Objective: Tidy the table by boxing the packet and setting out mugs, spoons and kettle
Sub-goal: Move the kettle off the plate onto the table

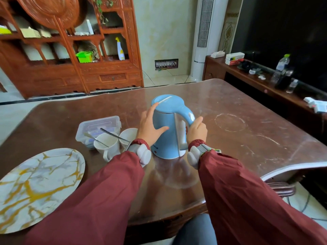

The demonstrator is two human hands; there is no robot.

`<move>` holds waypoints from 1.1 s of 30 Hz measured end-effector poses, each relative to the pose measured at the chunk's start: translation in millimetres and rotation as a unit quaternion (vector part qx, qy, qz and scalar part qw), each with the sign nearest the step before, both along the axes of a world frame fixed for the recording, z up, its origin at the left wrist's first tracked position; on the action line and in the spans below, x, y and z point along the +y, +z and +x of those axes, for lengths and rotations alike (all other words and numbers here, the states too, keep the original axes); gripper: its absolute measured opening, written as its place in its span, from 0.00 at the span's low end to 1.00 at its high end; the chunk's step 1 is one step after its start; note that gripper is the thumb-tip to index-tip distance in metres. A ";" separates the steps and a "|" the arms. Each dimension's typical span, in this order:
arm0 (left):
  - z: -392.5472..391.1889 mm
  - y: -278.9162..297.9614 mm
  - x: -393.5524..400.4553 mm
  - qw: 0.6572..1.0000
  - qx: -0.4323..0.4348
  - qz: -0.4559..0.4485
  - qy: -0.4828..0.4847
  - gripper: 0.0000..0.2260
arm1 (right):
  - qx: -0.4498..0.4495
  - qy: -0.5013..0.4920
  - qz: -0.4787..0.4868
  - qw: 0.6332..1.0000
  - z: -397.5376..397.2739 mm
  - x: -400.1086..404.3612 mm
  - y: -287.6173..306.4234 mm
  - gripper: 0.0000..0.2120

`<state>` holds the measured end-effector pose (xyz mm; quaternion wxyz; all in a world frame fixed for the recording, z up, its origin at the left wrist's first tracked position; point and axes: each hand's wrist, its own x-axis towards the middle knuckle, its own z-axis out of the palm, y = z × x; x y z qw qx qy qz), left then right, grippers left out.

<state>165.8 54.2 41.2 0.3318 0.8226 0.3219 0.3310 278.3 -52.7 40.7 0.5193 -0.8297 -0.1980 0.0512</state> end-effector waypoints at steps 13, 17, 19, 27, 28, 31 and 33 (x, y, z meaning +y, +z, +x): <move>8.1 30.6 -20.8 0.981 -0.044 -0.186 -0.015 0.40 | -0.114 0.030 -0.109 0.987 -54.2 -3.6 -17.7 0.26; 8.4 30.1 -19.5 0.978 -0.067 -0.196 -0.012 0.38 | -0.154 0.047 -0.125 0.979 -56.5 -1.3 -19.6 0.21; 5.0 30.4 -14.6 0.977 -0.076 -0.197 -0.020 0.37 | -0.161 0.060 -0.131 0.976 -58.5 2.6 -20.2 0.25; 2.3 31.5 -10.4 0.972 -0.090 -0.214 -0.034 0.39 | -0.164 0.063 -0.132 0.976 -64.1 8.4 -19.4 0.27; 1.4 31.7 -10.8 0.973 -0.084 -0.214 -0.032 0.40 | -0.161 0.067 -0.138 0.975 -64.1 8.2 -19.1 0.24; 0.2 30.9 -15.6 0.973 -0.074 -0.220 -0.007 0.42 | -0.142 0.065 -0.139 0.978 -65.8 8.8 -18.0 0.20; 1.3 30.7 -20.7 0.974 -0.062 -0.216 0.015 0.43 | -0.144 0.063 -0.147 0.977 -66.7 8.2 -16.7 0.21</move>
